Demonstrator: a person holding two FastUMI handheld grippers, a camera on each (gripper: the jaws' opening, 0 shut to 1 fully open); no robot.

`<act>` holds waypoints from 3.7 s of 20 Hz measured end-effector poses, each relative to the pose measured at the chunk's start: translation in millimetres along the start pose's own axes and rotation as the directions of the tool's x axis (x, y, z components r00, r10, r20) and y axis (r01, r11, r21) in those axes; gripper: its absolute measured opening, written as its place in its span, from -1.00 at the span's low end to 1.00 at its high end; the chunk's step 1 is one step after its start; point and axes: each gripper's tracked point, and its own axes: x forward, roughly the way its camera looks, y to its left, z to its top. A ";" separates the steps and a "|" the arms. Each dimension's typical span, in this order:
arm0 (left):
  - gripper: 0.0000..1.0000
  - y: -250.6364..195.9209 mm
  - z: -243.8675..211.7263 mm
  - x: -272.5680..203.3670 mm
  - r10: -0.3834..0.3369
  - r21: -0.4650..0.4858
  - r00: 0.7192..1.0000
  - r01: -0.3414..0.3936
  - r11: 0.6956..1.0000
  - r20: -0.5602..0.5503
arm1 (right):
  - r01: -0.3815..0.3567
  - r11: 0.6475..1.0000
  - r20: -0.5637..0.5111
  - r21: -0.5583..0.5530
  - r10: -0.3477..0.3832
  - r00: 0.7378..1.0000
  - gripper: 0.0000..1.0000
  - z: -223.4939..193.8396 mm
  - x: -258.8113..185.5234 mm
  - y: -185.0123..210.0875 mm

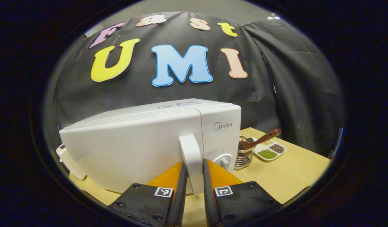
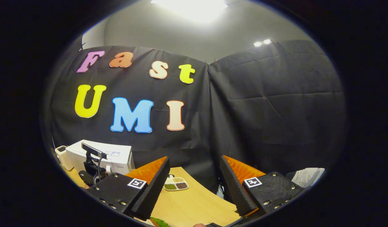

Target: Open the microwave oven with the left hand, put the food in, and close the microwave oven.

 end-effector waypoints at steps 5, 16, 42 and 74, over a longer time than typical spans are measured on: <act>-0.62 0.2 -0.3 -2.8 0.012 0.015 1.000 -0.012 1.000 -0.015 | 0.036 0.999 0.011 -0.024 -0.036 0.999 0.93 1.4 -3.4 -15.0; -0.70 3.9 -29.5 -123.6 0.008 0.013 1.000 -0.008 1.000 -0.020 | -0.121 0.993 0.073 -0.009 0.121 0.990 0.93 13.2 3.7 -0.4; -0.72 158.0 -101.0 -327.8 0.395 -0.064 0.911 -0.404 0.913 -0.117 | -0.569 0.815 0.072 0.107 0.564 0.822 0.93 11.1 -62.2 99.5; 0.17 282.7 -134.9 -381.3 0.186 -0.111 0.981 -0.191 0.975 -0.046 | -0.592 0.802 0.009 0.081 0.594 0.805 0.93 9.5 -146.8 269.8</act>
